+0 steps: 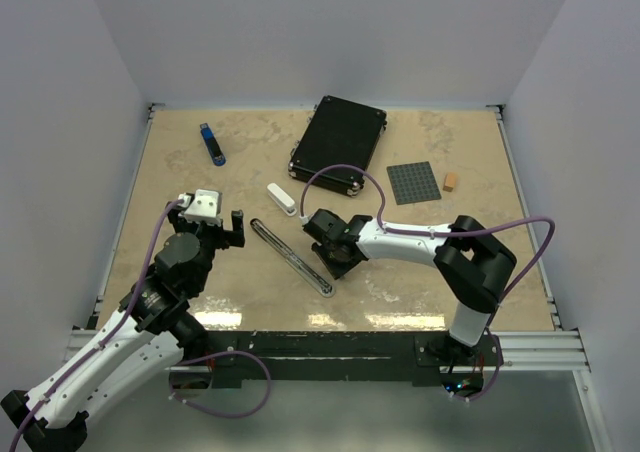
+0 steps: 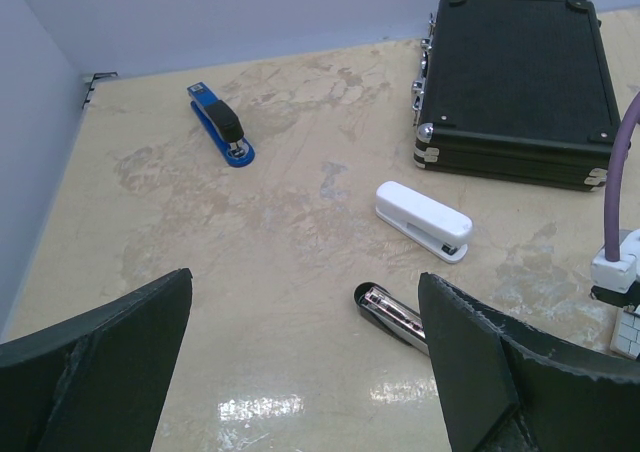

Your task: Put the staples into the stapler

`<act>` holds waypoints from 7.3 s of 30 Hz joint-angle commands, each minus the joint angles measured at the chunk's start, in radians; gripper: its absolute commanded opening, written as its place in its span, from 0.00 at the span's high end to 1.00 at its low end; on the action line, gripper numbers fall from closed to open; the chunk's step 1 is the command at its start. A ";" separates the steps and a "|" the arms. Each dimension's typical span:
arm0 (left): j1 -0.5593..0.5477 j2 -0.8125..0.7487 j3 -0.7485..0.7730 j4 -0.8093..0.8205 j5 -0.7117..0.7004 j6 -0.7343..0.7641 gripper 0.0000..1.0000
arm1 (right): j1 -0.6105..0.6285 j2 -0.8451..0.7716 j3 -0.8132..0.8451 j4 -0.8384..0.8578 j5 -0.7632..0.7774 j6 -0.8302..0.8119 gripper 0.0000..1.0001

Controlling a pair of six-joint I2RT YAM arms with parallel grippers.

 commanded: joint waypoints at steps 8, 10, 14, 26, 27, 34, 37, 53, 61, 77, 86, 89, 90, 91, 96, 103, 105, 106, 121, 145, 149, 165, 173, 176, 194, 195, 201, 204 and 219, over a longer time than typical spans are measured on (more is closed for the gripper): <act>0.006 0.007 0.036 0.012 0.007 -0.008 0.00 | 0.009 0.006 0.013 -0.032 0.008 -0.009 0.84; 0.005 0.007 0.036 0.012 0.007 -0.007 0.00 | 0.011 -0.016 0.015 -0.034 0.014 -0.013 0.85; 0.005 0.007 0.036 0.014 0.007 -0.007 0.00 | 0.009 -0.066 0.032 -0.048 0.041 -0.020 0.87; 0.008 0.009 0.036 0.014 0.005 -0.008 0.00 | 0.043 -0.235 0.104 0.024 0.055 -0.075 0.91; 0.009 0.009 0.036 0.014 0.005 -0.007 0.00 | 0.047 -0.237 0.101 0.034 0.049 -0.076 0.91; 0.011 0.007 0.036 0.014 0.002 -0.008 0.00 | 0.104 -0.197 0.101 0.090 0.017 -0.090 0.91; 0.012 0.004 0.036 0.014 0.000 -0.008 0.00 | 0.110 -0.180 0.093 0.116 0.006 -0.093 0.91; 0.014 0.001 0.036 0.014 0.000 -0.010 0.00 | 0.126 -0.099 0.053 0.173 -0.005 -0.098 0.92; 0.012 0.002 0.036 0.012 0.002 -0.010 0.00 | 0.126 -0.083 0.038 0.170 0.008 -0.102 0.92; 0.015 0.009 0.036 0.015 0.008 -0.008 0.00 | 0.127 -0.073 0.024 0.184 -0.021 -0.113 0.93; 0.015 0.009 0.036 0.015 0.010 -0.008 0.00 | 0.127 -0.077 0.027 0.193 -0.037 -0.119 0.93; 0.014 0.009 0.036 0.017 0.010 -0.008 0.00 | 0.129 -0.071 0.026 0.193 -0.037 -0.122 0.93; 0.015 0.007 0.036 0.017 0.010 -0.010 0.00 | 0.127 -0.071 0.025 0.193 -0.038 -0.122 0.93; 0.015 0.007 0.036 0.017 0.010 -0.008 0.00 | 0.127 -0.066 0.025 0.193 -0.037 -0.122 0.93; 0.015 0.004 0.035 0.015 0.010 -0.008 0.00 | 0.126 -0.054 0.024 0.192 -0.034 -0.121 0.94; 0.014 0.004 0.036 0.015 0.010 -0.008 0.00 | 0.127 -0.048 0.022 0.196 -0.046 -0.124 0.94; 0.015 0.002 0.036 0.014 0.010 -0.008 0.00 | 0.127 -0.048 0.022 0.195 -0.047 -0.122 0.94; 0.015 0.002 0.035 0.015 0.010 -0.008 0.00 | 0.127 -0.049 0.022 0.195 -0.047 -0.122 0.94; 0.015 0.004 0.035 0.014 0.010 -0.008 0.00 | 0.127 -0.048 0.013 0.178 -0.047 -0.122 0.91; 0.017 0.013 0.035 0.015 0.011 -0.007 0.00 | 0.113 -0.063 0.064 0.169 0.008 -0.093 0.64; 0.015 0.013 0.035 0.017 0.011 -0.008 0.00 | 0.100 -0.063 0.073 0.181 0.017 -0.079 0.64; 0.015 0.010 0.035 0.015 0.010 -0.007 0.00 | 0.084 0.023 0.099 0.187 0.015 -0.098 0.64; 0.015 0.012 0.035 0.015 0.010 -0.007 0.00 | 0.084 -0.017 0.049 0.161 0.014 -0.092 0.64; 0.017 0.013 0.035 0.017 0.010 -0.008 0.00 | 0.084 -0.040 0.026 0.147 0.005 -0.095 0.64; 0.020 0.048 0.035 0.018 0.017 -0.022 0.00 | 0.089 -0.210 -0.073 0.119 -0.049 -0.086 0.63; 0.020 0.051 0.033 0.020 0.020 -0.025 0.00 | 0.089 -0.238 -0.080 0.130 -0.049 -0.078 0.62; 0.029 0.104 0.041 0.006 0.039 -0.114 0.00 | 0.087 -0.353 -0.191 0.283 -0.057 -0.055 0.46; 0.032 0.157 0.055 -0.019 0.034 -0.241 0.00 | 0.092 -0.408 -0.272 0.382 -0.080 -0.043 0.39; 0.070 0.495 -0.034 0.089 0.071 -0.708 0.00 | 0.107 -0.439 -0.439 0.597 -0.112 0.019 0.46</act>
